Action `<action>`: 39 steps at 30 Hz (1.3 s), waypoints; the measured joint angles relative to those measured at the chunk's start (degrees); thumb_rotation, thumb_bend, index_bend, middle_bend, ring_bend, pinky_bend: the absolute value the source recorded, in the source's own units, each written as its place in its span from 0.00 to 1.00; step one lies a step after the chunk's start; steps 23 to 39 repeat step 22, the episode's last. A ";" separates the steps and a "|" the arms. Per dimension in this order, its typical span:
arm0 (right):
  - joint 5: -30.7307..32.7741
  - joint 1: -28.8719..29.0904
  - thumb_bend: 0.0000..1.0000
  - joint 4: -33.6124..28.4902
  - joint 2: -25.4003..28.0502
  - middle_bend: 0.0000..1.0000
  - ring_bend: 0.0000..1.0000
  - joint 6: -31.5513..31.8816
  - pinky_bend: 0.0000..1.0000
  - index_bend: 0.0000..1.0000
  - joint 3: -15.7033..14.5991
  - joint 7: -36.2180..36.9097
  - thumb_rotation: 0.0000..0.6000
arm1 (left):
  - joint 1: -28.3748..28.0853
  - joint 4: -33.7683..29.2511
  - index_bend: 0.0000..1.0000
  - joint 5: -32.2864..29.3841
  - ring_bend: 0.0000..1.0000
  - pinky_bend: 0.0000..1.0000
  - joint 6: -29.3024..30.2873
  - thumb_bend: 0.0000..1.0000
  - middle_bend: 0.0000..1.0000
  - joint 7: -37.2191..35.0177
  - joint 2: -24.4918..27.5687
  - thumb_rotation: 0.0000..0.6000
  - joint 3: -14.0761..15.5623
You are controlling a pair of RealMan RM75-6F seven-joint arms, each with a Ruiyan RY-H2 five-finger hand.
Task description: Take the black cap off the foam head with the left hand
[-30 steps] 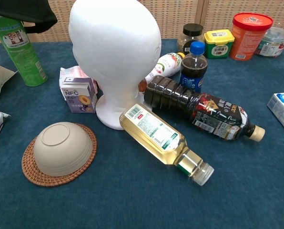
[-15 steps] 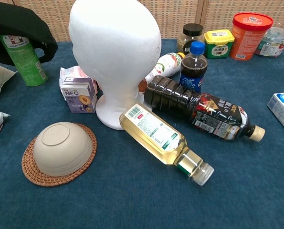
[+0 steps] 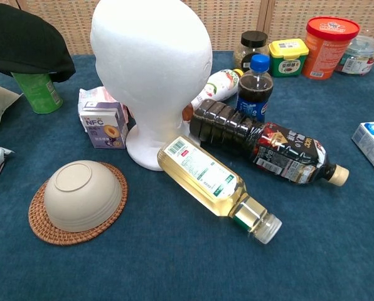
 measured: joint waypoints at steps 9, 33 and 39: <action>-0.96 -0.37 0.00 -0.78 1.02 0.00 0.00 1.09 0.00 0.02 -0.12 1.74 1.00 | 10.76 -17.30 0.03 -4.90 0.00 0.12 1.90 0.00 0.00 -4.27 10.76 1.00 1.20; -0.29 -1.14 0.00 -1.07 1.02 0.00 0.00 2.77 0.00 0.03 0.56 0.10 1.00 | 18.68 -30.48 0.00 -11.69 0.00 0.08 -5.10 0.00 0.00 2.93 11.83 1.00 5.87; -0.29 -1.14 0.00 -1.07 1.02 0.00 0.00 2.77 0.00 0.03 0.56 0.10 1.00 | 18.68 -30.48 0.00 -11.69 0.00 0.08 -5.10 0.00 0.00 2.93 11.83 1.00 5.87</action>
